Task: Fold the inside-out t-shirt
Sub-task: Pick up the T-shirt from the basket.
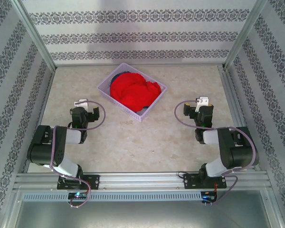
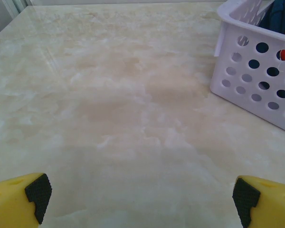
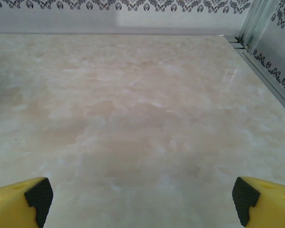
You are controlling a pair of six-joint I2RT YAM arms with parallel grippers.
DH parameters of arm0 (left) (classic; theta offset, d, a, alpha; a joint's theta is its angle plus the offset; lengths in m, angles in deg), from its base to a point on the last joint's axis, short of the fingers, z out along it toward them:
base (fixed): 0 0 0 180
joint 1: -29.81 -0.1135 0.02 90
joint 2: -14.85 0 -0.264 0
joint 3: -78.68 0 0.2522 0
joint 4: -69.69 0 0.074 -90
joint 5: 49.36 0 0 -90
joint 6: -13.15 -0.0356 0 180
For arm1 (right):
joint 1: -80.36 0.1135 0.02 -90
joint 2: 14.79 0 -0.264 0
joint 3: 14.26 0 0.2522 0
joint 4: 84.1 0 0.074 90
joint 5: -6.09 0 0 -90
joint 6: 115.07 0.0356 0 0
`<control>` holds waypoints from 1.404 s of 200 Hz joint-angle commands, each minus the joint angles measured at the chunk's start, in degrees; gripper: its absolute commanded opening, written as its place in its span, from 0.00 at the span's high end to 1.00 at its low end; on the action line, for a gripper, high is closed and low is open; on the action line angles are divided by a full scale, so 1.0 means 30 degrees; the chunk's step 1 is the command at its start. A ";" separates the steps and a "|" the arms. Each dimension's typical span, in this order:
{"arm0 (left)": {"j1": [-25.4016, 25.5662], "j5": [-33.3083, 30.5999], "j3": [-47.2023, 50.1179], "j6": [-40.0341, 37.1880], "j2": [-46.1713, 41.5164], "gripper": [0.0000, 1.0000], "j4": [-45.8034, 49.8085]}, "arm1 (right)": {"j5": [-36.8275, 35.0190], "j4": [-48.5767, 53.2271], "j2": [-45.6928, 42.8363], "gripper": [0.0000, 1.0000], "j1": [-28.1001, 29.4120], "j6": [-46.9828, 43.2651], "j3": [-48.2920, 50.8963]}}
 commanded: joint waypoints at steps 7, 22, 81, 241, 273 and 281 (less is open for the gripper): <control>0.0151 0.0217 -0.0284 -0.0183 0.0048 0.00 -0.0672 | 0.0253 -0.0401 -0.0034 0.02 -0.0095 0.0235 -0.0391; 0.0151 0.0232 -0.0306 -0.0180 0.0031 0.00 -0.0673 | 0.0253 -0.0401 -0.0033 0.02 -0.0087 0.0233 -0.0391; 0.0151 0.0248 -0.0306 -0.0183 0.0038 0.00 -0.0681 | 0.0253 -0.0384 -0.0033 0.02 -0.0102 0.0234 -0.0391; 0.1075 0.4636 -0.6282 0.6745 -0.5427 0.00 1.1192 | 0.1537 1.1427 -0.9648 0.02 0.1049 0.6259 -0.3043; 0.4597 0.5381 -1.2869 0.4127 0.0220 0.02 1.7627 | 0.1977 1.2900 -0.6705 0.02 0.5060 0.4993 -0.5481; 0.4924 0.5287 -1.4333 0.3911 0.1533 0.02 1.9081 | 0.1798 1.2869 -0.6147 0.02 0.5643 0.4887 -0.5753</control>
